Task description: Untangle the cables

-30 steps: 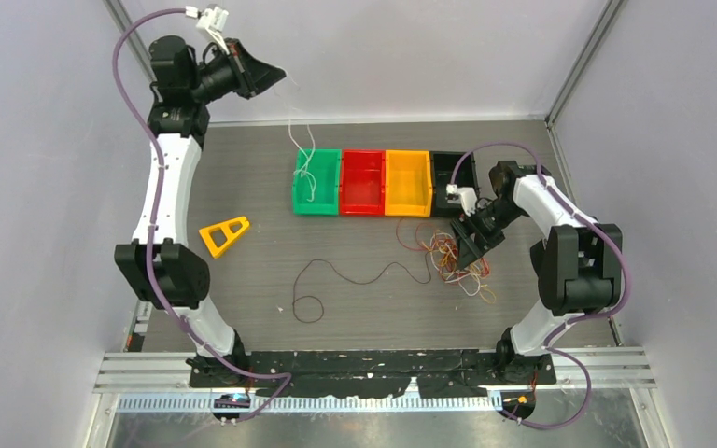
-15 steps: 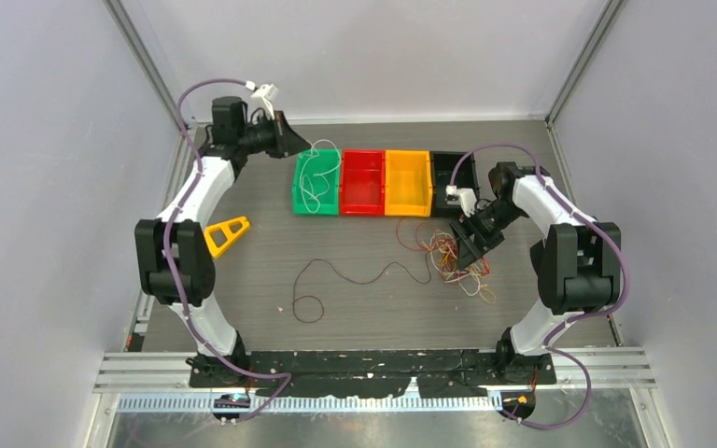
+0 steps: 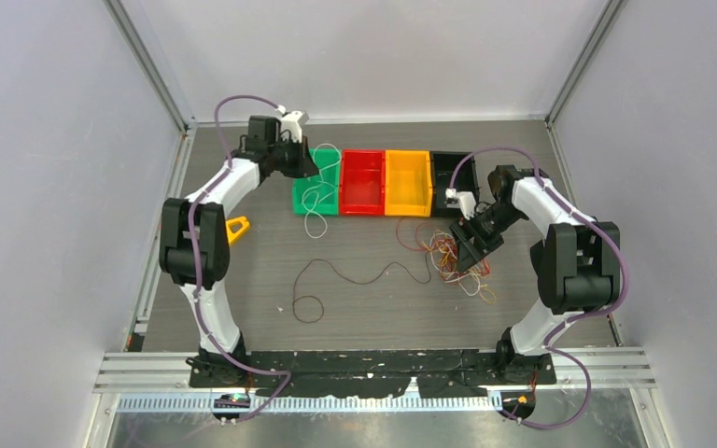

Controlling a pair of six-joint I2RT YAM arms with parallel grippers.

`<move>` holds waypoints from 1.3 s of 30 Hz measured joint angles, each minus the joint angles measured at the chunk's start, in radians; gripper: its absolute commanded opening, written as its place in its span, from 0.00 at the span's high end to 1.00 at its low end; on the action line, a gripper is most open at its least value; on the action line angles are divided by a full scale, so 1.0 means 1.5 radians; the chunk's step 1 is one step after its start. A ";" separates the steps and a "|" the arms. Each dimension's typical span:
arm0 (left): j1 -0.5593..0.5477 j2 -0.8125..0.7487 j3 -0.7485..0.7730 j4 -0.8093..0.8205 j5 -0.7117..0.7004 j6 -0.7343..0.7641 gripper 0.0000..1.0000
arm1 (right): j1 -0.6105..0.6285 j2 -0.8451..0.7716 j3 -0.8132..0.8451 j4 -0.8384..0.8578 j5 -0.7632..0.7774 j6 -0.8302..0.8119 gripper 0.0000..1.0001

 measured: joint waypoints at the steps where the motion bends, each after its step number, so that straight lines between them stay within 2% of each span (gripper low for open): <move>1: -0.005 0.005 0.001 -0.008 -0.014 0.005 1.00 | 0.000 0.001 -0.001 0.000 0.000 0.000 0.25; 8: -0.018 0.009 0.024 -0.066 -0.037 0.034 1.00 | 0.000 0.004 -0.002 0.000 0.000 -0.001 0.25; 14: -0.017 -0.121 0.033 -0.089 -0.021 0.054 1.00 | 0.000 0.004 -0.006 -0.001 -0.005 -0.001 0.25; 19: -0.017 -0.164 0.173 -0.068 -0.016 0.059 1.00 | 0.000 0.004 -0.006 -0.001 -0.010 -0.001 0.25; 25: -0.017 -0.084 0.334 -0.043 -0.039 0.058 1.00 | 0.000 0.004 -0.006 -0.002 -0.012 -0.001 0.25; 27: -0.017 -0.062 0.347 -0.043 -0.046 0.060 1.00 | 0.000 0.004 -0.006 -0.002 -0.012 -0.002 0.25; 31: -0.017 -0.061 0.283 -0.037 -0.063 0.093 1.00 | 0.000 0.004 -0.006 -0.002 -0.012 -0.005 0.26; 39: -0.017 -0.121 -0.022 -0.020 -0.054 0.154 1.00 | 0.000 0.004 -0.006 -0.004 -0.012 -0.012 0.26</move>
